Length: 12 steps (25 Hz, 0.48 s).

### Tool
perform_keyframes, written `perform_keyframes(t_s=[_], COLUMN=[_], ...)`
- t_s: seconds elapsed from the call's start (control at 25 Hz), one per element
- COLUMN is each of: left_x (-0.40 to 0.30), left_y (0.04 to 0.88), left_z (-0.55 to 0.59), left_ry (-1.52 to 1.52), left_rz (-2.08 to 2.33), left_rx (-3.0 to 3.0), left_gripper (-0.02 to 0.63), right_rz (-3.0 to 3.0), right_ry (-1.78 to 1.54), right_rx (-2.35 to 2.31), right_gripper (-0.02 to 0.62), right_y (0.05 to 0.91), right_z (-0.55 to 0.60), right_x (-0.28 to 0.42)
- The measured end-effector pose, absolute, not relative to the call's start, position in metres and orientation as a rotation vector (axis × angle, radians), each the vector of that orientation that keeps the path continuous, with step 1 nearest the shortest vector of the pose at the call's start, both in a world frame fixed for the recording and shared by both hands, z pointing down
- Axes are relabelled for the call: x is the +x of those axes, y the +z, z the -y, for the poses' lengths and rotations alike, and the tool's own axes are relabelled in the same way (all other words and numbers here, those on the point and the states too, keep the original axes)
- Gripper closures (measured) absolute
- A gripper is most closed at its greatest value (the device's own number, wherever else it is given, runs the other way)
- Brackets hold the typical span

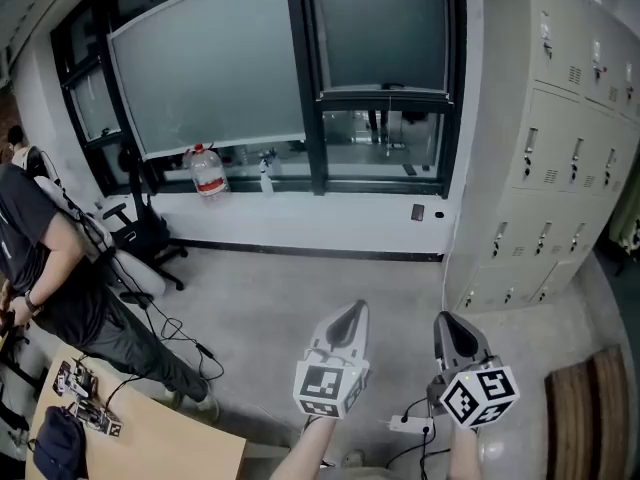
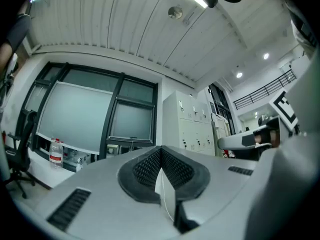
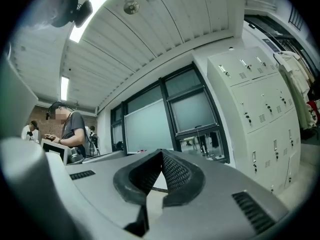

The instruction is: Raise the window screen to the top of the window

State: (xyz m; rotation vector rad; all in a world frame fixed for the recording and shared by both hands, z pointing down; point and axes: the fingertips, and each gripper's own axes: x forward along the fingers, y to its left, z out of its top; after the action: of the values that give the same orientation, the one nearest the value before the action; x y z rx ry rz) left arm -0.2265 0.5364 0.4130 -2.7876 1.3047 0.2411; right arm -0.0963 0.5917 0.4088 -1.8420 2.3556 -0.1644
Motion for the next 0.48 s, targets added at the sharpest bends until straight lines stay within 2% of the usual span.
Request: perform_keyframes(t_s=[0.48], left_x=[-0.261], left_y=[0.420], left_z=[-0.507], left_ry=[0.248], left_rz=[-1.328], left_rx=[-2.803], left_gripper=[0.604], right_rz=[-2.368], right_ry=[-0.257], right_rx=[-1.838], right_gripper=[0.589], right_y=[0.436], right_z=[-0.560], right_x=[-0.119])
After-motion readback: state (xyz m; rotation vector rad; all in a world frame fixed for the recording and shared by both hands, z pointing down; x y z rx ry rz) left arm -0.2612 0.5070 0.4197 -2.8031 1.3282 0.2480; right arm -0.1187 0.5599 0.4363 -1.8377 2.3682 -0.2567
